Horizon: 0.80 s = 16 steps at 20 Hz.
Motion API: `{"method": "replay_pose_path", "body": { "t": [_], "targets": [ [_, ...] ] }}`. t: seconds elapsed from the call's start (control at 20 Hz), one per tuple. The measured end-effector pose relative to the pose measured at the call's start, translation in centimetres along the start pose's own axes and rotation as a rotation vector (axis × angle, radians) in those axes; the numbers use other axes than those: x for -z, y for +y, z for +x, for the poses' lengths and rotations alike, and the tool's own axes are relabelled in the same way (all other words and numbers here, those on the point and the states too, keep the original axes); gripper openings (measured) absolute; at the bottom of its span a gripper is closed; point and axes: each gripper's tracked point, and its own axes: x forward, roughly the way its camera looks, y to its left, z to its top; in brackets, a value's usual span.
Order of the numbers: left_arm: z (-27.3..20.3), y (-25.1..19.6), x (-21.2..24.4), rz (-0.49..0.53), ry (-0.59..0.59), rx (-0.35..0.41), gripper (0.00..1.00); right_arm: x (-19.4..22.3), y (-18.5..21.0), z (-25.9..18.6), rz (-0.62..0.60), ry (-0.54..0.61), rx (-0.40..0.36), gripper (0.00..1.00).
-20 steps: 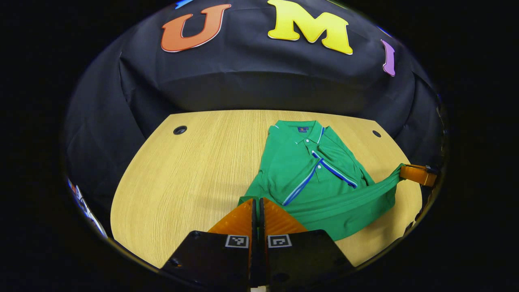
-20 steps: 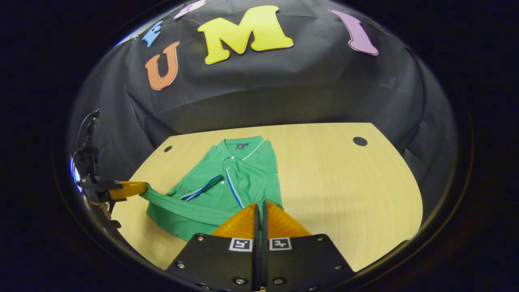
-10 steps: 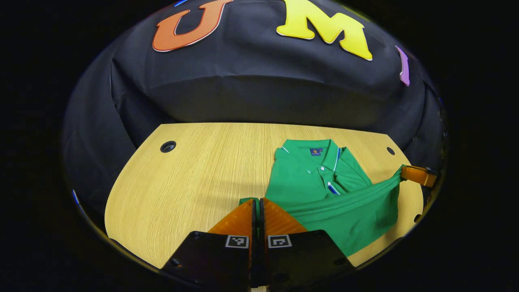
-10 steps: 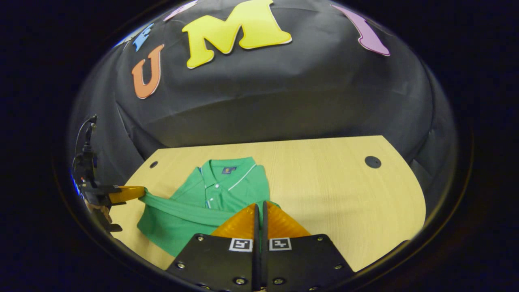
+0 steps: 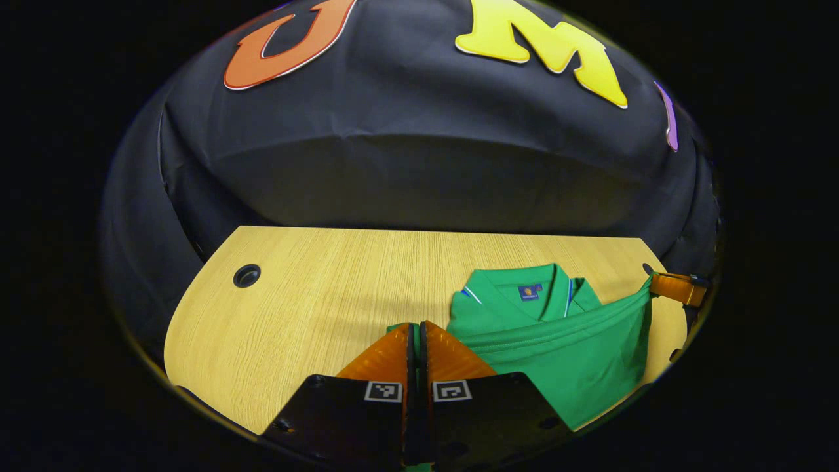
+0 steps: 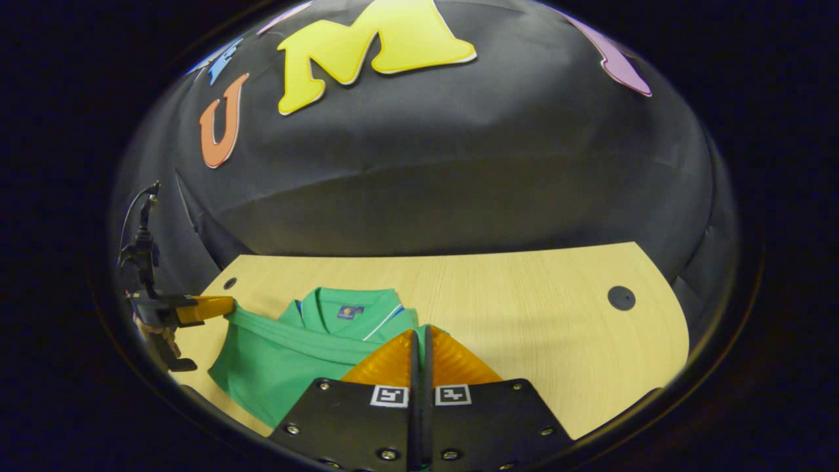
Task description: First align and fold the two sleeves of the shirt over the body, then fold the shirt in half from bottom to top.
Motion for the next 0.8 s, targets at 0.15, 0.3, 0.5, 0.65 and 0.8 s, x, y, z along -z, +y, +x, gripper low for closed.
{"method": "replay_pose_path", "body": {
  "t": [0.15, 0.3, 0.5, 0.65, 0.8],
  "targets": [
    [2.0, -0.1, -1.4, 0.010, -0.018, 0.006, 0.03, -1.5, -0.6, 1.7, 0.012, -0.013, 0.008, 0.01],
    [3.7, -0.5, -1.7, 0.016, -0.018, 0.009, 0.03, -1.9, -1.0, 3.1, 0.000, -0.019, 0.019, 0.00],
    [5.3, -1.1, -0.3, -0.003, 0.014, 0.042, 0.03, -0.5, -1.1, 4.7, -0.012, 0.012, 0.029, 0.01],
    [7.1, -1.4, 0.5, -0.021, 0.018, 0.048, 0.36, 0.9, -1.5, 5.4, 0.015, 0.049, 0.049, 0.11],
    [6.9, -1.8, 1.7, -0.006, 0.046, 0.051, 0.99, 2.8, -1.3, 7.0, -0.011, 0.082, 0.051, 0.92]
  ]
}}
